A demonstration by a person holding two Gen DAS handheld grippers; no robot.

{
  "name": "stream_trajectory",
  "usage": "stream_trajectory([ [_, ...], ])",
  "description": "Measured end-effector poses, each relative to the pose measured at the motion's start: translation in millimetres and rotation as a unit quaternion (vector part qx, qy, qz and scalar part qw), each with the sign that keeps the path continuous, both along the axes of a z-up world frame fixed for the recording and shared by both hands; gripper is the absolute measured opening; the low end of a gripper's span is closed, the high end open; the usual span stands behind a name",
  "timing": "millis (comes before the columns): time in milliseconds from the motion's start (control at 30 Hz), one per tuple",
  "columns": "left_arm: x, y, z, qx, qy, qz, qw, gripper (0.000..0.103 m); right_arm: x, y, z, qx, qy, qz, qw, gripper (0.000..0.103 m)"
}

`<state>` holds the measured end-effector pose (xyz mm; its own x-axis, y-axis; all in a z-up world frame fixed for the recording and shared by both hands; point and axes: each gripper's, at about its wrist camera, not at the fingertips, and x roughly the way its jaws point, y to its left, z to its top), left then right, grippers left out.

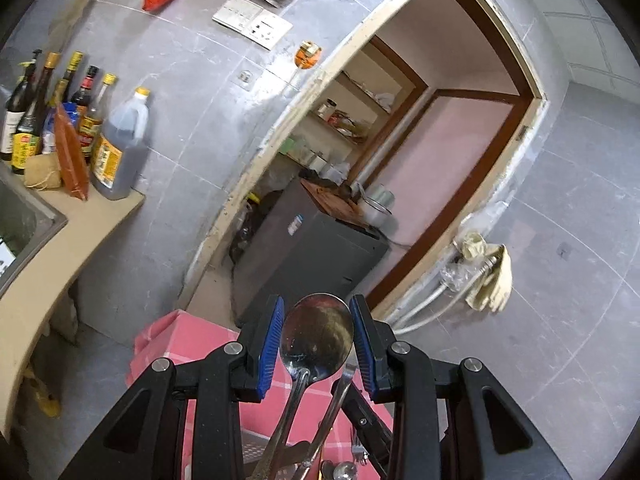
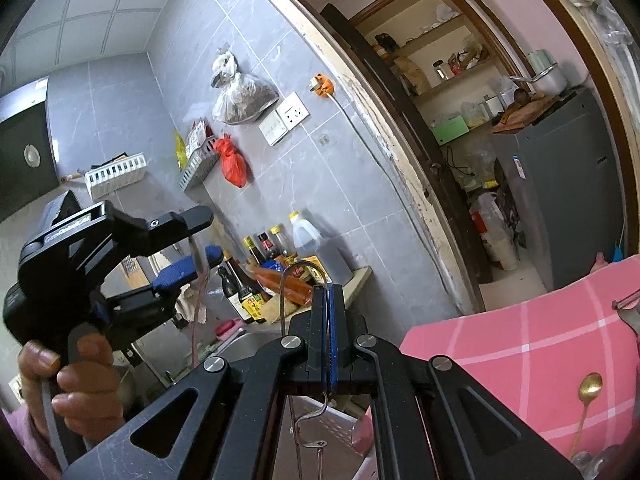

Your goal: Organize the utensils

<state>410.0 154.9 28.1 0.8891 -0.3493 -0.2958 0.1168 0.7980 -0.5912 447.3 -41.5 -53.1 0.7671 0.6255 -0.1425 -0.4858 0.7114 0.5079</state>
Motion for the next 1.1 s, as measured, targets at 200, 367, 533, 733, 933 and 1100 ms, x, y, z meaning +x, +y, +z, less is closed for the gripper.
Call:
stream_trajectory([
  [200, 13.2, 13.3, -22.2, -0.044, -0.013, -0.06, 0.9971, 0.032, -8.6, 2.5, -2.1, -0.027, -0.013, 0.0, 1.0, 0.002],
  [367, 13.0, 11.9, -40.1, -0.077, -0.023, -0.07, 0.9943, 0.032, -14.7, 0.5, -3.9, -0.044, -0.016, -0.003, 0.999, 0.002],
  [533, 10.6, 7.9, -44.8, -0.084, -0.03, -0.078, 0.9929, 0.032, -15.6, -3.1, -6.1, -0.047, -0.011, -0.005, 0.999, 0.002],
  [733, 10.7, 1.7, -34.8, -0.084, -0.04, -0.093, 0.9913, 0.032, -15.6, -6.9, -2.9, -0.049, -0.016, -0.008, 0.999, 0.002],
  [933, 12.4, -8.5, -39.9, -0.051, -0.023, -0.094, 0.994, 0.032, -15.3, -7.8, -5.5, -0.049, -0.013, -0.007, 0.999, 0.002],
  [1100, 7.3, -10.9, -50.6, -0.025, -0.006, -0.083, 0.9962, 0.032, -18.6, -9.5, -10.6, -0.05, -0.004, -0.006, 0.999, 0.002],
])
